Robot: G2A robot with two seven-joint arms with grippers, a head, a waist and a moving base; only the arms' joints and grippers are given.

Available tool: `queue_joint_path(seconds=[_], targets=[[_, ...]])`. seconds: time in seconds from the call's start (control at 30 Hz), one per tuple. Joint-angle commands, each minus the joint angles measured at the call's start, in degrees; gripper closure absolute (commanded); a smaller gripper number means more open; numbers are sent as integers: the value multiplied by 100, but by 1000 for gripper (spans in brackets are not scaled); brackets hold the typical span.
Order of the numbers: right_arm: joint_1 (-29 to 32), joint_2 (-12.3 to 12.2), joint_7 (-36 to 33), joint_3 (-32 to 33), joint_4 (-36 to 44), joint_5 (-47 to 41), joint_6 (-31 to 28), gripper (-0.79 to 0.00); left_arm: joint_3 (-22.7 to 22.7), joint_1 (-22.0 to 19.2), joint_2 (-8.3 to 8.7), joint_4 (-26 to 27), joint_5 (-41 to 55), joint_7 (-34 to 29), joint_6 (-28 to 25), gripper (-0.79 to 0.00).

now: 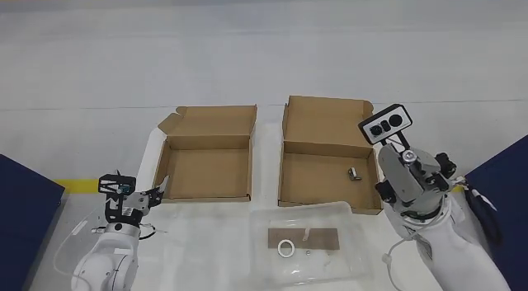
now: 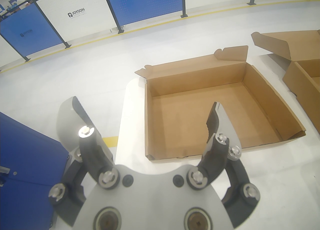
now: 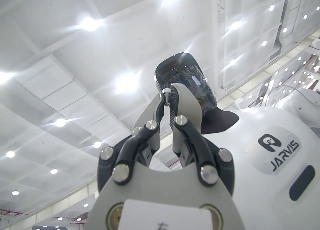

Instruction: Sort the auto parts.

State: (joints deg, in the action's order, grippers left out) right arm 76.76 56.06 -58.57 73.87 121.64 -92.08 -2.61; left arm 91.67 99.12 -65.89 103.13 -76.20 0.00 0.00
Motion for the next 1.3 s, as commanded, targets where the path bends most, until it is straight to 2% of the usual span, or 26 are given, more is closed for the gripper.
queue_joint_path(seconds=[0.0,0.5,0.67,0.83,0.9,0.97,1.17,1.27], targets=[[12,16,5,14,6,60,8,0,0,0,0,0,0,0,0,-785],[34,47,50,27,10,146,91,0,0,0,0,0,0,0,0,-785],[140,34,70,369,-33,779,158,0,0,0,0,0,0,0,0,-785],[388,-48,-177,1107,-245,1939,244,0,0,0,0,0,0,0,0,-785],[584,-82,-291,1421,-355,2417,212,0,0,0,0,0,0,0,0,-785],[827,-89,-409,1644,-449,2441,150,0,0,0,0,0,0,0,0,-785],[1603,-128,-709,2233,-643,3328,-106,0,0,0,0,0,0,0,0,-785],[1735,-141,-719,2400,-695,3696,-227,0,0,0,0,0,0,0,0,-785]])
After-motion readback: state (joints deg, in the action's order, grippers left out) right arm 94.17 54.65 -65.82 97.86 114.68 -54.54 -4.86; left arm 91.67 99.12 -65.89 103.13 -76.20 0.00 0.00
